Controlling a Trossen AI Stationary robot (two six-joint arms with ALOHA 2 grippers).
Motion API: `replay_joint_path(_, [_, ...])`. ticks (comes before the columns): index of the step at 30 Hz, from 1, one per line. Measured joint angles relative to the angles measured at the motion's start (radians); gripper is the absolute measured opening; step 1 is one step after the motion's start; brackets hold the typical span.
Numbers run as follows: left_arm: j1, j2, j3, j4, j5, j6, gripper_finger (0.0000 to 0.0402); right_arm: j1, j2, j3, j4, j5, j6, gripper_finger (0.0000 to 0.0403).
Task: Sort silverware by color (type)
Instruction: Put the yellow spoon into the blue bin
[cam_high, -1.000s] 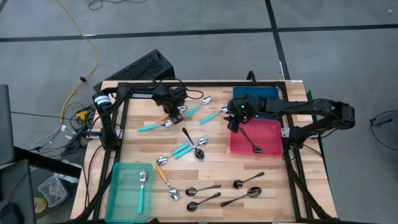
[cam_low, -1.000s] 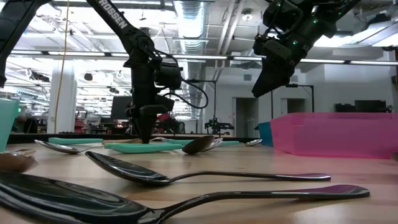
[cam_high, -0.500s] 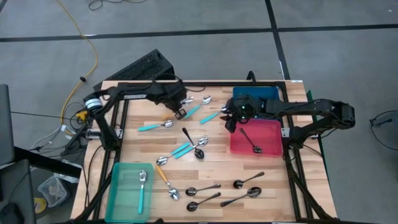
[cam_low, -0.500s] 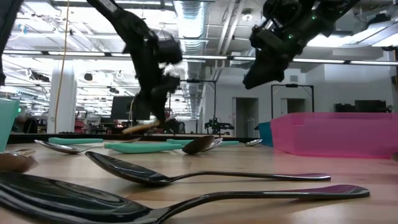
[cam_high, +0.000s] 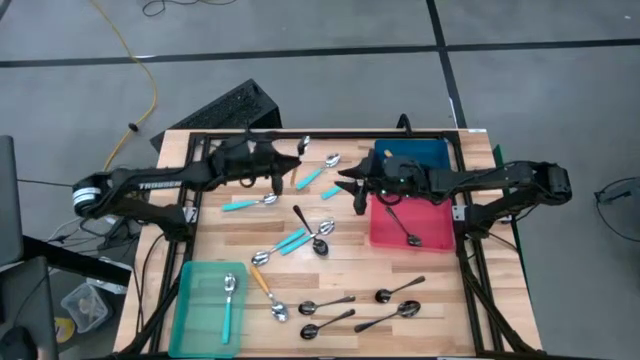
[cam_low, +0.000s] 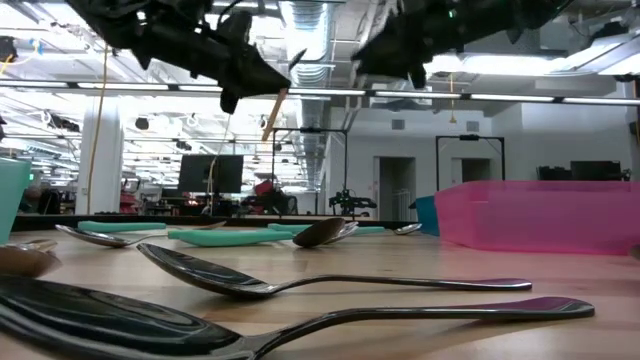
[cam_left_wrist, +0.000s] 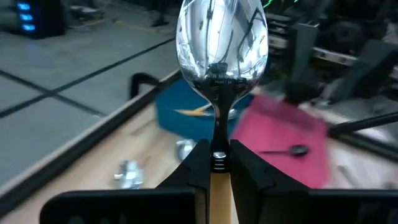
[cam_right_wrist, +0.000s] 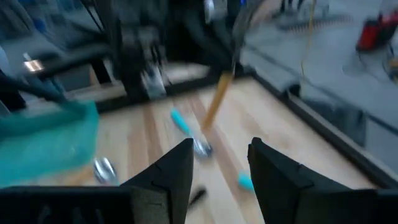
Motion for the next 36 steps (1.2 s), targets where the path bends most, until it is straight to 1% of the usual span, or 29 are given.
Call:
replay_joint_path(2, [-0.021,-0.016,-0.026,0.035,-0.012,-0.013,0.0017,0.004,0.0,0.0,0.058,0.0,0.0,0.0175])
replay_joint_path(5, [-0.064,-0.021,-0.043,0.078,-0.084,0.01,0.0017,0.004,0.0,0.0,0.11,0.0,-0.003,0.0175])
replay_joint_path(8, [-0.114,-0.017,-0.05,0.095,-0.219,0.05,0.0017,0.004,0.0,0.0,0.143,0.018,-0.002,0.0176])
replay_joint_path(12, [-0.178,-0.017,-0.05,0.114,-0.44,0.126,0.0017,0.014,0.0,0.0,0.162,0.109,-0.002,0.019])
replay_joint_path(15, [-0.214,-0.017,-0.05,0.114,-0.543,0.177,0.0017,0.016,0.0,0.0,0.208,0.119,-0.003,0.0211])
replay_joint_path(20, [-0.244,-0.017,-0.05,0.132,-0.595,0.221,0.0017,0.016,0.008,0.0,0.28,0.12,-0.002,0.025])
replay_joint_path(24, [-0.258,0.011,-0.048,0.215,-0.628,0.226,0.0017,0.016,0.081,0.003,0.416,0.12,-0.003,0.0259])
replay_joint_path(26, [-0.264,0.04,-0.041,0.228,-0.648,0.253,0.0017,0.016,0.136,0.032,0.465,0.12,-0.003,0.026])
replay_joint_path(31, [-0.283,0.115,-0.033,0.228,-0.691,0.263,0.0017,0.014,0.205,0.096,0.454,0.12,-0.003,0.026])
replay_joint_path(36, [-0.299,0.155,-0.033,0.232,-0.708,0.281,0.0017,0.014,0.267,0.159,0.435,0.12,-0.038,0.026])
